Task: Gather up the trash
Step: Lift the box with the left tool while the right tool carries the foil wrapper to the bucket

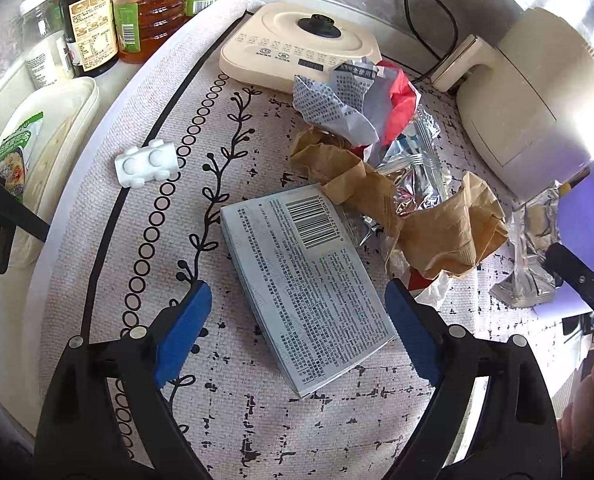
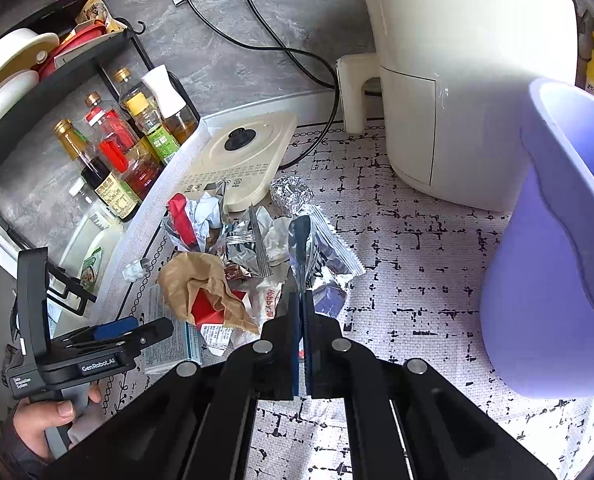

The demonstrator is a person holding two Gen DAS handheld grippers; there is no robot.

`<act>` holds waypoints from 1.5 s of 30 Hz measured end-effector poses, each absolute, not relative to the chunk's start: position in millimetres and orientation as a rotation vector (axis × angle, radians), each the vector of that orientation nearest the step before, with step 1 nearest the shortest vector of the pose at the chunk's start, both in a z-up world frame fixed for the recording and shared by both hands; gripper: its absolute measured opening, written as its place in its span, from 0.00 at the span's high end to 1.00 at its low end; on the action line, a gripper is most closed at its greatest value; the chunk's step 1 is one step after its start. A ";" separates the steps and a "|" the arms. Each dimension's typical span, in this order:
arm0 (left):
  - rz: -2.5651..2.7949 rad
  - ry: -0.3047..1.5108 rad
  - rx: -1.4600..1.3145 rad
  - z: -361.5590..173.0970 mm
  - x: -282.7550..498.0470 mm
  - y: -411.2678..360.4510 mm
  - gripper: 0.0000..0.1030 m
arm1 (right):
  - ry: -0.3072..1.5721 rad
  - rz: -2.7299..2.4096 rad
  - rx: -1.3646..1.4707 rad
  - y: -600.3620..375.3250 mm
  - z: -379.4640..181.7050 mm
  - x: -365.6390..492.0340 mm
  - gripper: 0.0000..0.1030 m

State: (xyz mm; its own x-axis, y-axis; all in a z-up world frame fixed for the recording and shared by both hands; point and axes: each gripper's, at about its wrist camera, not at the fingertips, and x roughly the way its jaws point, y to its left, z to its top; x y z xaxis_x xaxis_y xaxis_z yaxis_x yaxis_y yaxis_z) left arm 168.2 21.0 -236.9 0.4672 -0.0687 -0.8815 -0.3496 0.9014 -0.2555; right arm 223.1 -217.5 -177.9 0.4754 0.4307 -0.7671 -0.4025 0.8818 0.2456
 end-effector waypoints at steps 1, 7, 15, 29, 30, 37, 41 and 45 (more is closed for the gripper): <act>0.180 1.087 -0.434 -239.5 169.8 17.5 0.12 | 0.942 0.507 0.027 -219.6 -176.1 219.3 0.97; 0.216 1.110 -0.356 -247.6 177.4 -0.4 0.12 | 0.924 0.513 0.029 -231.6 -171.0 205.4 0.97; 0.225 1.065 -0.400 -235.8 153.3 13.8 0.32 | 0.886 0.534 0.041 -229.9 -165.1 208.0 0.97; 0.239 0.874 -0.396 -152.9 114.6 55.1 0.32 | 0.735 0.558 0.060 -205.2 -117.4 233.9 0.97; 0.235 0.854 -0.395 -144.8 114.1 56.3 0.32 | 0.715 0.555 0.058 -205.8 -109.6 233.0 0.97; 0.159 0.748 -0.359 -101.5 129.5 48.8 0.32 | 0.604 0.519 0.050 -224.1 -61.7 227.3 0.97; 0.095 0.710 -0.338 -84.2 142.3 31.7 0.32 | 0.562 0.468 0.062 -246.8 -43.9 223.9 0.97; 0.026 0.685 -0.308 -68.2 157.0 9.3 0.32 | 0.529 0.407 0.083 -277.1 -30.9 220.0 0.97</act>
